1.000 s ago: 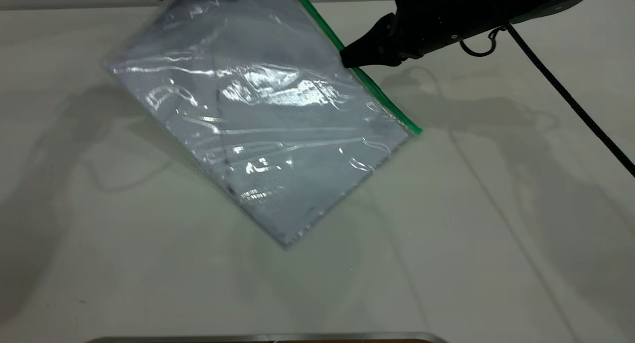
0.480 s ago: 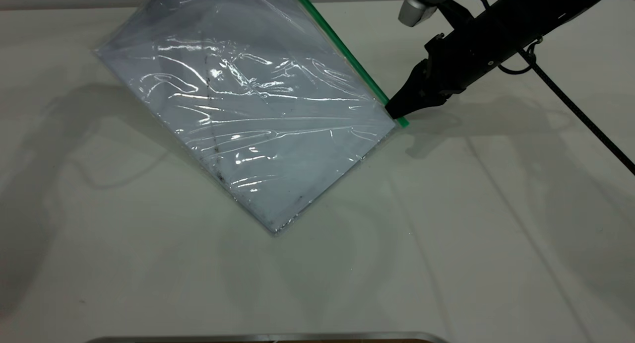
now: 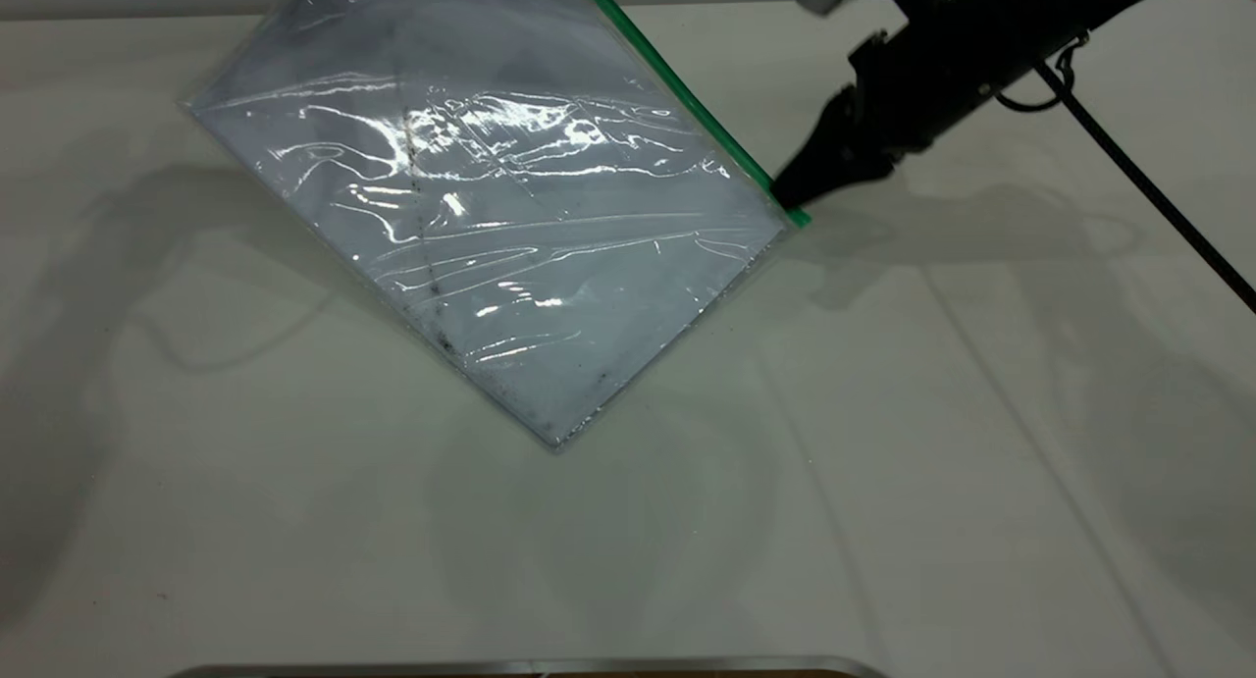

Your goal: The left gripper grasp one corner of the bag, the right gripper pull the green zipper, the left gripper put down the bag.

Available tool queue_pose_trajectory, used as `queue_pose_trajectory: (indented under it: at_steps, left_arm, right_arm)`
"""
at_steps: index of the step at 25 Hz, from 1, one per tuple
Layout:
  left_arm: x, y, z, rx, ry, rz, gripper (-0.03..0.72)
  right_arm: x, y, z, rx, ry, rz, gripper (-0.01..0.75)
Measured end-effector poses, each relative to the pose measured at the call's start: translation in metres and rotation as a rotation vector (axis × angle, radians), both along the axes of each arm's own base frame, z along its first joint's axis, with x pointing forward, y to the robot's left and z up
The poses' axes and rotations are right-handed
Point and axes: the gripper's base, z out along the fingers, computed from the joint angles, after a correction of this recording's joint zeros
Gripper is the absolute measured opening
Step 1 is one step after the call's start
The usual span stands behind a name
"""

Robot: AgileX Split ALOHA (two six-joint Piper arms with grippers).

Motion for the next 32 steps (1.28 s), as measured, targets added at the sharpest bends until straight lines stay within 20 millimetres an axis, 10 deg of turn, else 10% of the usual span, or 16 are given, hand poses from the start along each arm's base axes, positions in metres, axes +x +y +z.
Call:
queue_pose_trajectory:
  at_steps: [7, 13, 19, 26, 32]
  left_arm:
    - [0.001, -0.003, -0.005, -0.011, 0.114, 0.068, 0.051]
    - [0.003, -0.029, -0.053, 0.005, 0.428, 0.304, 0.092]
    - [-0.006, -0.060, -0.060, 0.067, 0.540, 0.322, 0.366]
    - [-0.003, -0.011, 0.034, 0.177, 0.512, 0.461, 0.527]
    - [-0.055, 0.023, 0.156, 0.354, 0.605, 0.606, 0.533]
  right_arm:
    - [0.005, 0.003, 0.034, 0.054, 0.026, -0.084, 0.275]
    - [-0.006, 0.015, 0.166, 0.252, -0.056, 0.021, 0.330]
    - [-0.050, 0.007, 0.293, 0.246, -0.141, 0.009, 0.333]
    - [-0.143, -0.024, 0.407, 0.083, -0.163, -0.219, 0.333]
    - [-0.223, -0.057, 0.454, -0.004, -0.238, -0.543, 0.333]
